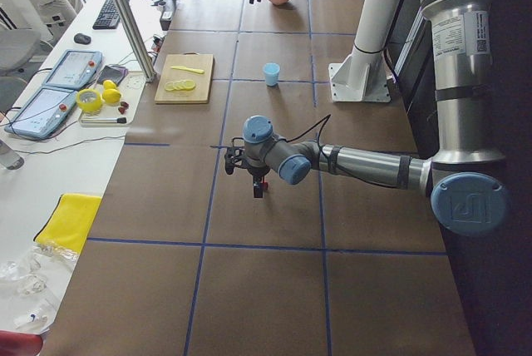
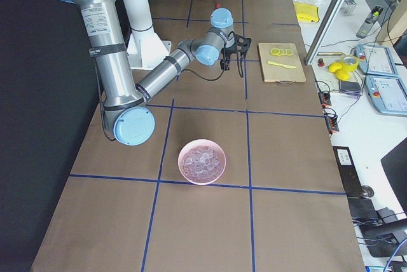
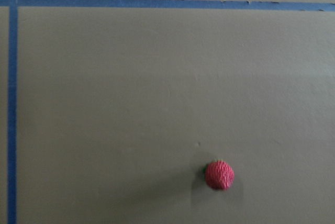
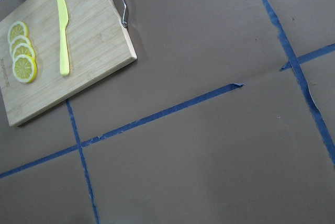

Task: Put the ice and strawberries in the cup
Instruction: 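Grasp the red strawberry with the left gripper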

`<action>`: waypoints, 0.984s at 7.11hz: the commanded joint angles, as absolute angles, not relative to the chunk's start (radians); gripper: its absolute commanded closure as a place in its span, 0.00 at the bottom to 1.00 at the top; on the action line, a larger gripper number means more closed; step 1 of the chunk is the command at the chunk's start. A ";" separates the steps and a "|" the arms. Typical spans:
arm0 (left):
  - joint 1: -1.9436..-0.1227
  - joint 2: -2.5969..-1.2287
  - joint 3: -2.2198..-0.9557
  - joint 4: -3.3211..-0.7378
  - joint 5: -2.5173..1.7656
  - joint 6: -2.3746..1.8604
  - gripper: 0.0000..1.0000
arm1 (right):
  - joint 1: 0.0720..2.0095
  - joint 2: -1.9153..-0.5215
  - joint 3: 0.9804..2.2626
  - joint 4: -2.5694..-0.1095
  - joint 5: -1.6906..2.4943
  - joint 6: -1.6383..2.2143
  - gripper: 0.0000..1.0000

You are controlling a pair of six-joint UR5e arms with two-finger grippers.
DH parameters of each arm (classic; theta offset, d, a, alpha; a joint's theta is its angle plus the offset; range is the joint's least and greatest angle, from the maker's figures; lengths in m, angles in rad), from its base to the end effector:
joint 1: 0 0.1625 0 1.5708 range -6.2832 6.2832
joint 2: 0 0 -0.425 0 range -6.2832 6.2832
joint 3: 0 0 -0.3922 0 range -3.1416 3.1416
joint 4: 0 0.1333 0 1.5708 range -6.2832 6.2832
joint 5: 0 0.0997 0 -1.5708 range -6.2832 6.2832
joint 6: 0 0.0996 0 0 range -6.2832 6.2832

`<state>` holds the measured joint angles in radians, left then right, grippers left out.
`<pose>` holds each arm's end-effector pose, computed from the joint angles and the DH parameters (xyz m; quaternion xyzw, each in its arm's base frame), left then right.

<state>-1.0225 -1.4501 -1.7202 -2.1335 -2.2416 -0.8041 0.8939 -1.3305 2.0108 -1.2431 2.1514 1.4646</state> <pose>0.1826 -0.4359 0.5823 0.0176 0.4178 -0.0201 0.9082 -0.2704 -0.4622 0.2887 0.0019 -0.5262 0.1943 0.8278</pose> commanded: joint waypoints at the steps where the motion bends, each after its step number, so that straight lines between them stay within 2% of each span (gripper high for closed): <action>1: -0.860 -1.503 -1.635 -2.261 -2.087 -0.969 0.00 | 0.894 -1.331 2.005 -1.243 2.152 1.454 0.00; 4: -0.841 -1.470 -1.655 -2.260 -2.066 -0.971 0.03 | 0.891 -1.328 1.997 -1.244 2.151 1.448 0.00; 5: -0.841 -1.465 -1.660 -2.260 -2.068 -0.971 0.12 | 0.891 -1.325 1.997 -1.244 2.151 1.448 0.00; 6: -0.841 -1.463 -1.660 -2.260 -2.071 -0.973 0.34 | 0.891 -1.322 1.996 -1.244 2.151 1.448 0.00; 7: -0.841 -1.463 -1.661 -2.260 -2.075 -0.971 0.71 | 0.891 -1.321 1.996 -1.244 2.149 1.448 0.00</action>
